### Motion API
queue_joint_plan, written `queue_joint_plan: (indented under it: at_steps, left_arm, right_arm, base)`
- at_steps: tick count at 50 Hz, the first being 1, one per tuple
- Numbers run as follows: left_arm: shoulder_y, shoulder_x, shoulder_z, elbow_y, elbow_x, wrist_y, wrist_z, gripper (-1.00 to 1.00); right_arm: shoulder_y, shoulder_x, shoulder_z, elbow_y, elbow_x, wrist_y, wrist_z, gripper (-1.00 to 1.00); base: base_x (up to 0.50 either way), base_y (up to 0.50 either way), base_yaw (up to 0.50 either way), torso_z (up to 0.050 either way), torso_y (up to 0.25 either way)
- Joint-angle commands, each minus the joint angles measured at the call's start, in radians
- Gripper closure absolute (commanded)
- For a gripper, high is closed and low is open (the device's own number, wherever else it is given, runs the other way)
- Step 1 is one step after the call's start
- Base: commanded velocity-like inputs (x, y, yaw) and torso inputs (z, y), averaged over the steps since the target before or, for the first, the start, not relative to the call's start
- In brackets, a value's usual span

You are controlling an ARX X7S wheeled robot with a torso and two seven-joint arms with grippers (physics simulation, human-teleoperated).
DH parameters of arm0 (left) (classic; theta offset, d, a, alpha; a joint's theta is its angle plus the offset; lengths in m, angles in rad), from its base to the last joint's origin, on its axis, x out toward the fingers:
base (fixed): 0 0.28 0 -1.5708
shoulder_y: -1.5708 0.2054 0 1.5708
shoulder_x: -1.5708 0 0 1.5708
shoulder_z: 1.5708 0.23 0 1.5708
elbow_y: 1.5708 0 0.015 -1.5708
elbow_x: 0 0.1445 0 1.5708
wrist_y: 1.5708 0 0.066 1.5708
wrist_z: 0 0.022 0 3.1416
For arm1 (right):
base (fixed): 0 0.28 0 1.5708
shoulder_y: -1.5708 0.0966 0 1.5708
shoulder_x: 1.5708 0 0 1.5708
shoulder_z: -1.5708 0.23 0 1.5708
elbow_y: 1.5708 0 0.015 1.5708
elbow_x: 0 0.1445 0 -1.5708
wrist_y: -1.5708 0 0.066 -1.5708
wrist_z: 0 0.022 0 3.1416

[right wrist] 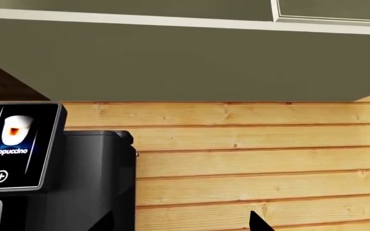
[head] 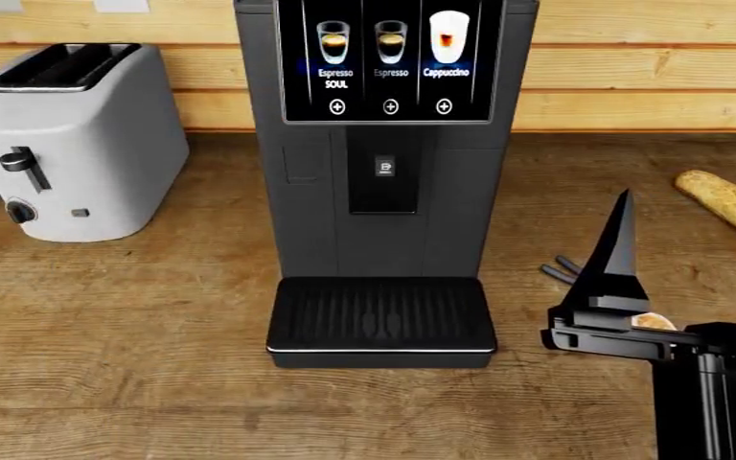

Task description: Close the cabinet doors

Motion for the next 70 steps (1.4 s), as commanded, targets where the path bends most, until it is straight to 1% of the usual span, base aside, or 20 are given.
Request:
queue_joint_plan:
  at_steps: [1,7,16,26,30,39,44,49,64,70]
  left_arm:
    - [-0.137,0.017,0.042,-0.049,-0.030,-0.048,0.004,-1.00]
    - [-0.190,0.060,0.085,-0.129,-0.021,-0.043,0.038,-1.00]
    - [-0.296,0.139,0.175,-0.333,0.063,-0.007,0.115,-1.00]
    - [-0.361,0.179,0.202,-0.468,0.117,0.029,0.149,-1.00]
    - [-0.410,0.203,0.235,-0.536,0.145,0.040,0.179,-1.00]
    - [-0.443,0.247,0.234,-0.575,0.105,0.034,0.202,-1.00]
    - [-0.486,0.306,0.213,-0.593,0.022,0.008,0.208,-1.00]
    - [-0.496,0.341,0.204,-0.616,-0.015,0.003,0.212,-1.00]
    - [-0.518,0.392,0.201,-0.643,-0.055,0.000,0.209,-1.00]
    - [-0.507,0.431,0.201,-0.647,-0.088,-0.001,0.202,-1.00]
  right_arm:
    - [0.002,0.001,0.004,-0.007,0.003,0.006,-0.001,-1.00]
    - [0.001,0.003,0.008,-0.009,0.005,0.005,0.000,-1.00]
    - [-0.004,0.004,0.010,-0.008,0.003,0.002,0.000,-1.00]
    - [-0.010,0.004,0.012,-0.003,0.000,-0.003,-0.002,-1.00]
    - [-0.013,0.001,0.012,0.002,-0.001,-0.007,-0.004,-1.00]
    - [-0.018,0.002,0.015,0.003,-0.002,-0.010,-0.004,-1.00]
    - [-0.024,0.004,0.017,0.008,-0.003,-0.020,-0.004,-1.00]
    - [-0.030,0.008,0.020,0.008,-0.004,-0.028,-0.004,-1.00]
    - [-0.037,0.015,0.029,0.006,-0.001,-0.037,-0.003,-1.00]
    - [-0.041,0.020,0.033,0.005,0.001,-0.045,-0.002,-1.00]
  base:
    - [0.00,0.00,0.00,0.000,0.000]
    - [0.00,0.00,0.00,0.000,0.000]
    - [0.00,0.00,0.00,0.000,0.000]
    - [0.00,0.00,0.00,0.000,0.000]
    - [0.00,0.00,0.00,0.000,0.000]
    - [0.00,0.00,0.00,0.000,0.000]
    - [0.00,0.00,0.00,0.000,0.000]
    - [0.00,0.00,0.00,0.000,0.000]
    - [0.00,0.00,0.00,0.001,0.000]
    - [0.00,0.00,0.00,0.002,0.000]
